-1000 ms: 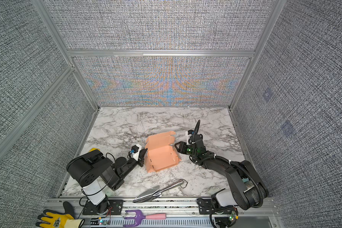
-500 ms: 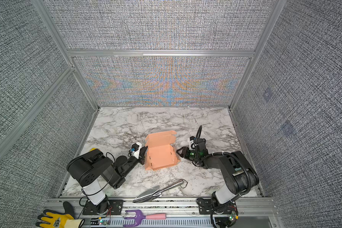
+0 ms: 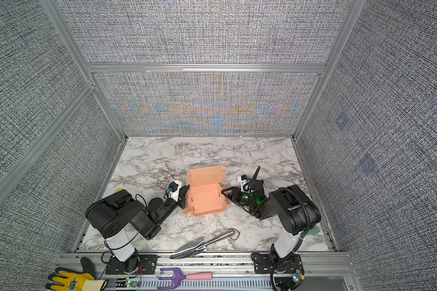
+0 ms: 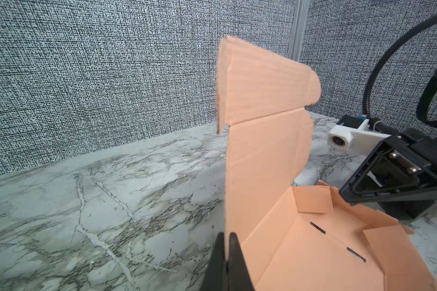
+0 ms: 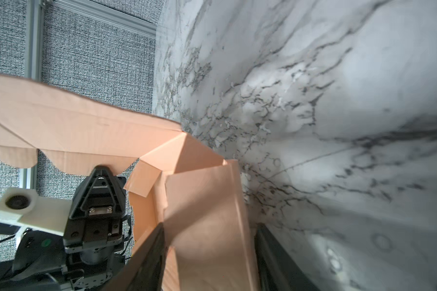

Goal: Assemble paper box
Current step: Fold the bottom flaps of a flat cardboard box at the center of the table.

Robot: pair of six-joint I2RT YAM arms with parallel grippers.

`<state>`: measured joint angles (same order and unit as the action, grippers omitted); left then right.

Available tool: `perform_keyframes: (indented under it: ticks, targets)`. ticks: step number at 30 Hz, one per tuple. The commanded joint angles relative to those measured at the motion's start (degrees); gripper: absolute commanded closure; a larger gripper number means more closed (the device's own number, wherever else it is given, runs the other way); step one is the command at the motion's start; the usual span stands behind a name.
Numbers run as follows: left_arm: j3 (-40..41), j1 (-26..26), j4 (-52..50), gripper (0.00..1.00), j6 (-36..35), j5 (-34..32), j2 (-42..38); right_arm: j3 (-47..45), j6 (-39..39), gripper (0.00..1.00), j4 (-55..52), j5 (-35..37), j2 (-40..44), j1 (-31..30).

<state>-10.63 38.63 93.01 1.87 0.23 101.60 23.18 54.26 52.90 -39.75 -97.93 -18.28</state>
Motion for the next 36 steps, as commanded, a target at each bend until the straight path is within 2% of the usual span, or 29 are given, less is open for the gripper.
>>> perform_keyframes:
  ticks: [1,10,21,27,31,36]
  targets:
    - [0.74,0.03,6.74,1.00,-0.63,0.89,0.77,0.41,0.45,0.43,0.34,-0.57,1.50,-0.18]
    - [1.23,0.11,7.47,1.00,-1.43,0.21,1.24,1.44,2.85,0.44,2.74,-1.48,1.12,-1.62]
    - [1.92,0.04,8.11,1.00,-1.72,-0.23,1.39,4.90,-8.17,0.46,-17.64,4.40,7.35,-2.82]
    - [2.40,0.06,8.81,1.00,-1.60,-1.03,1.15,7.02,-13.95,0.46,-28.62,6.91,12.59,0.48]
    - [2.46,0.04,8.76,1.00,-1.79,-1.20,0.79,6.68,-14.63,0.46,-30.47,5.45,13.21,3.17]
    - [2.12,0.29,8.77,1.00,-1.87,-1.03,-0.43,6.65,-14.22,0.46,-29.99,3.88,10.50,3.25]
